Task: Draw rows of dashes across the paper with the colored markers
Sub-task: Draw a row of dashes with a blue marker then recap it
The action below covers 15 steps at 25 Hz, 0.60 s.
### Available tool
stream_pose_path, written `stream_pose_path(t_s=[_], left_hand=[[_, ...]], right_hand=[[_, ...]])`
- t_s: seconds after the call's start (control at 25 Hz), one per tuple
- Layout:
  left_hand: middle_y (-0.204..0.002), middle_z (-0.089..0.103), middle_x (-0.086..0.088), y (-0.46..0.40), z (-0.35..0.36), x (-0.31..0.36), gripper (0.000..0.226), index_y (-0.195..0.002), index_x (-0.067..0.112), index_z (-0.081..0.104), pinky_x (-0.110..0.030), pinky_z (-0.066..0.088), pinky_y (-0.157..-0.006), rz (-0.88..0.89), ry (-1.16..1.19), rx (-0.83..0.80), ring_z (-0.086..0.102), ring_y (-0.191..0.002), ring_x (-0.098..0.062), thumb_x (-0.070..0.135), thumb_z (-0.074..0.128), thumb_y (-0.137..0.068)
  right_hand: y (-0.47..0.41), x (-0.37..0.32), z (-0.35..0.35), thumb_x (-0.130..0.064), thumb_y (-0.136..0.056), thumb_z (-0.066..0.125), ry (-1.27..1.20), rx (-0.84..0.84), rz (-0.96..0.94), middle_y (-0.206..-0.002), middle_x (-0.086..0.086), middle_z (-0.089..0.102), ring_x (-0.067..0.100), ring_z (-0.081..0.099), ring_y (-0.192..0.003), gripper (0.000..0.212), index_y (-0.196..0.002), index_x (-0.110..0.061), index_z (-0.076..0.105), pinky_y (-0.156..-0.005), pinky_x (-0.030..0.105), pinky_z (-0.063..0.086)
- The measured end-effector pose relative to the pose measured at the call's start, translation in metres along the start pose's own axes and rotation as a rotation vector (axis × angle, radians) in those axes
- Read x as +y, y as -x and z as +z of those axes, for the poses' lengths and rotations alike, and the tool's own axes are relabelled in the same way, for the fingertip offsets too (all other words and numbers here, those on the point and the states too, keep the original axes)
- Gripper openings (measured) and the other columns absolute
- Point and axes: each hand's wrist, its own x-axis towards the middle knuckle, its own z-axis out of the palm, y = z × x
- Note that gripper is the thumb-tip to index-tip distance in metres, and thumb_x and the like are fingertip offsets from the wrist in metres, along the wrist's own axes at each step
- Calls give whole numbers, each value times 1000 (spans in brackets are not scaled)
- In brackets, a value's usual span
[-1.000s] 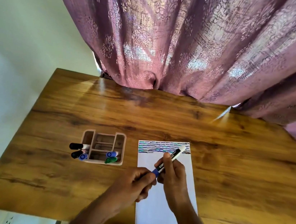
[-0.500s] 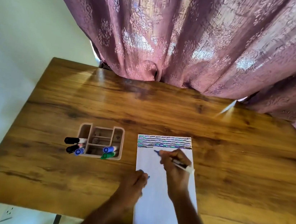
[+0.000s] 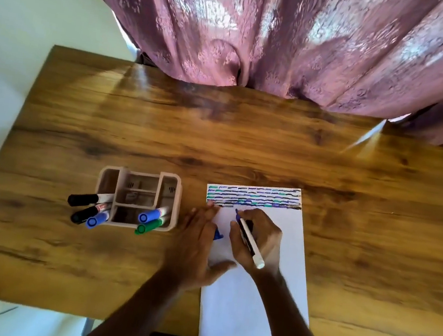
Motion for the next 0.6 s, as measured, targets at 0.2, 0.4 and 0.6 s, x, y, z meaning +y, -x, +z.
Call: stream_pose_path(t_s=[0.2,0.4,0.6], left_hand=[[-153,47,-14,-2,-3,1,97,-143,5,45,-51,33,-118,-44,-39,-65,36,-147,-29,72,64,-76],[-152,48,-12,-3,-4,2,96,-141,5,47,-51,32,-118,-40,-41,-64,37,-147,-28,71,66,-74],[-152,47,-13,-3,-5,2,97,-140,4,47,-52,35,-117,-41,-63,-76,37,-147,-29,72,66,-74]], right_hand=[[-9,2,15,-18,-75,76,67,43,44,-70,8,68,25,62,-56,20,-78,-6,60,-49,35,53],[-9,5,24,-21,-77,75,109,69,116,-76,8,72,23,64,-63,21,-80,-6,61,-55,29,55],[-7,5,25,-27,-78,75,128,25,139,-84,11,74,25,66,-69,26,-85,-3,64,-60,21,48]])
